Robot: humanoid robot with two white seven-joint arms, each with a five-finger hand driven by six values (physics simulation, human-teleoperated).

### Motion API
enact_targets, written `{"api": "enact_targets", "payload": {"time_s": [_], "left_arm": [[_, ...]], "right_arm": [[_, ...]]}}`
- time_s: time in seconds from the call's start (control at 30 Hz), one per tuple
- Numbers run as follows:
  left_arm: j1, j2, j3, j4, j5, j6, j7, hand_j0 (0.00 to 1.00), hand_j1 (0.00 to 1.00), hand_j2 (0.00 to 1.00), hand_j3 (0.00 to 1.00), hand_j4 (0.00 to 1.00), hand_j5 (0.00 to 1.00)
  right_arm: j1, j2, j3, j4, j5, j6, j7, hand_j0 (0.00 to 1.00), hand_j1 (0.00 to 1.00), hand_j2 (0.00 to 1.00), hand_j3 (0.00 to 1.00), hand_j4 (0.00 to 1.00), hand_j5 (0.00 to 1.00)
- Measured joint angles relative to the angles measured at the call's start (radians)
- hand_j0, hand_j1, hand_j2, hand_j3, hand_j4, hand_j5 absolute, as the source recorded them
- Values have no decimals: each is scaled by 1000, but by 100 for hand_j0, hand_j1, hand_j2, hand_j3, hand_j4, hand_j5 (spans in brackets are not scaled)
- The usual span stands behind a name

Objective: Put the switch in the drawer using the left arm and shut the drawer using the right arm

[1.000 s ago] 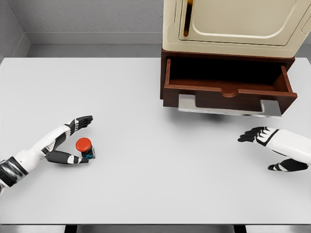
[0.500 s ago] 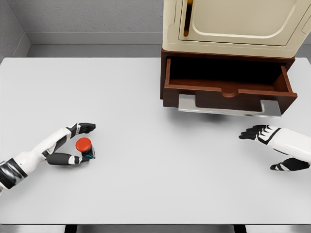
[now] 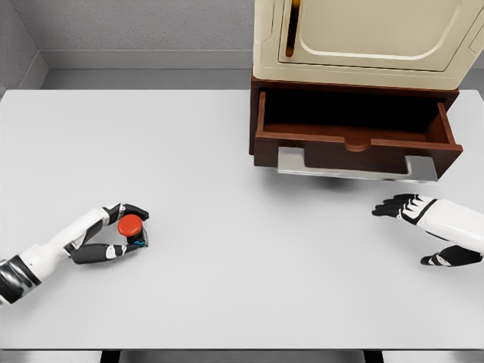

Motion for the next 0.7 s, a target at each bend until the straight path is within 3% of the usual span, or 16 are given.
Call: {"api": "enact_targets", "payload": {"time_s": [0.2,0.7], "left_arm": [[0,0,0,-14,-1,-1,0,50,50,50,50,50,50],[-21,-5,22,-54,-3,-1,-2,42,42,42,42,42,42]], "right_arm": [[2,0,0,-5,0,0,2,100,100,100,100,100,100],[3,-11,0,-8,-7,0,-3,100,100,100,100,100,100]]}}
